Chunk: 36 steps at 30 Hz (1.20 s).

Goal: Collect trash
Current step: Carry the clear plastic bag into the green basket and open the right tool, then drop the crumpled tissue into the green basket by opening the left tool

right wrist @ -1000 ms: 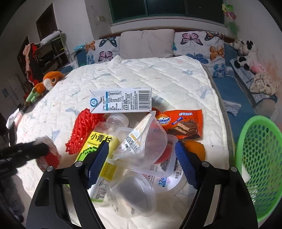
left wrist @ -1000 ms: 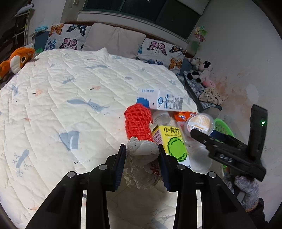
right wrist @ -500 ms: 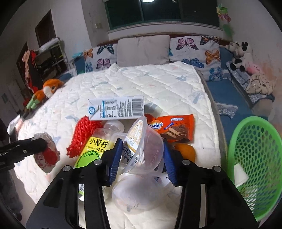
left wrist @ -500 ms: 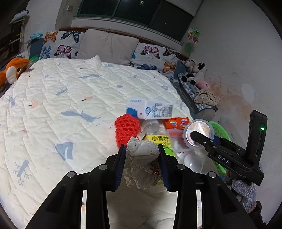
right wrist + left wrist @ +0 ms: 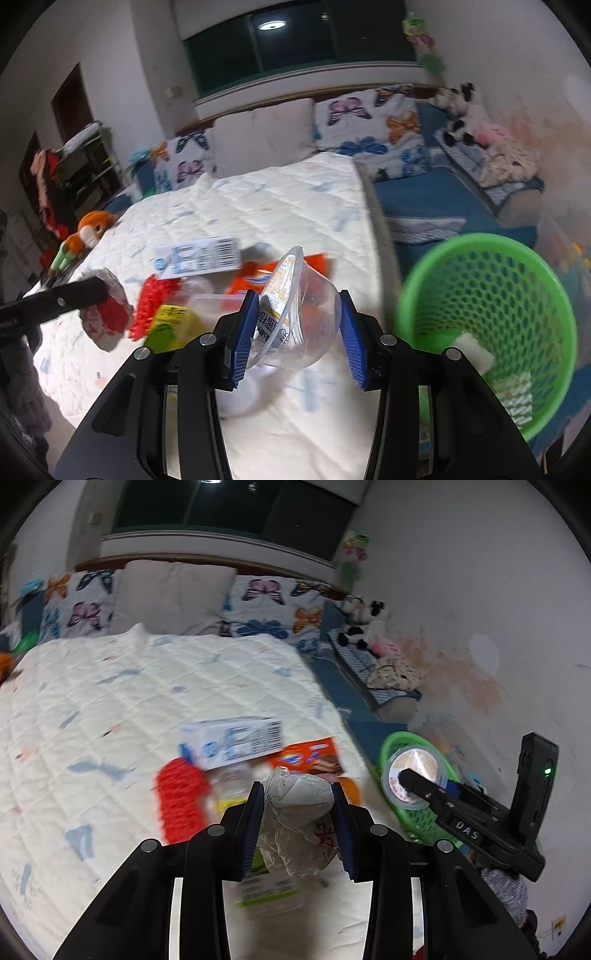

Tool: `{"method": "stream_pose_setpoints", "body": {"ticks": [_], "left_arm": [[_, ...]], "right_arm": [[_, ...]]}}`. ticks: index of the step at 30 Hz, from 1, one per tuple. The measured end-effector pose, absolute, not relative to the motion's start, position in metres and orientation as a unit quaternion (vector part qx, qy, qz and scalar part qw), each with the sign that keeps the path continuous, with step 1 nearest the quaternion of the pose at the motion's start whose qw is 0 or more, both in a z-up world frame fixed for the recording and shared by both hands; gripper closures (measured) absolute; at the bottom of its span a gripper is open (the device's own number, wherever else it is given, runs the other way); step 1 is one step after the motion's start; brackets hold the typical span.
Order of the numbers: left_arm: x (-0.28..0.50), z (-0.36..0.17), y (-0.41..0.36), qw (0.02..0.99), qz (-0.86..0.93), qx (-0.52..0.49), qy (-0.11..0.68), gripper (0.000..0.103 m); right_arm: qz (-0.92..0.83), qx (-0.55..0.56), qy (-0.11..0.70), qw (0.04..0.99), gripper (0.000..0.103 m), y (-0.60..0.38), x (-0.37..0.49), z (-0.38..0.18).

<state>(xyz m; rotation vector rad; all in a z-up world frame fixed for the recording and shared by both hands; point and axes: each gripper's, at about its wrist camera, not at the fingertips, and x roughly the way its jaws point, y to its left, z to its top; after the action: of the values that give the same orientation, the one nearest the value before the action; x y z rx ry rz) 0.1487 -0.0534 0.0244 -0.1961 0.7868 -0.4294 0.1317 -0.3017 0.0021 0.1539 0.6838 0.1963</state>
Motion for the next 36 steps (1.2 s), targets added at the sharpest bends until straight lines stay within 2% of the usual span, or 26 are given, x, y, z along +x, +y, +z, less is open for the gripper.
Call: {"method": "stream_pose_setpoints", "body": {"ticks": [15,36], "left_arm": [[0.176,0.041,-0.183,0.873,-0.308,-0.033,0.377,0.067],[0.203,-0.001,-0.307,0.828,-0.365,0.02,0.424,0.067]], "right_arm": [[-0.015,0.109,0.358,0.927,0.058,-0.415,0.114,-0.03],[-0.061,0.161,0.355,0.919,0.042,-0.473,0.078,-0.044]]}}
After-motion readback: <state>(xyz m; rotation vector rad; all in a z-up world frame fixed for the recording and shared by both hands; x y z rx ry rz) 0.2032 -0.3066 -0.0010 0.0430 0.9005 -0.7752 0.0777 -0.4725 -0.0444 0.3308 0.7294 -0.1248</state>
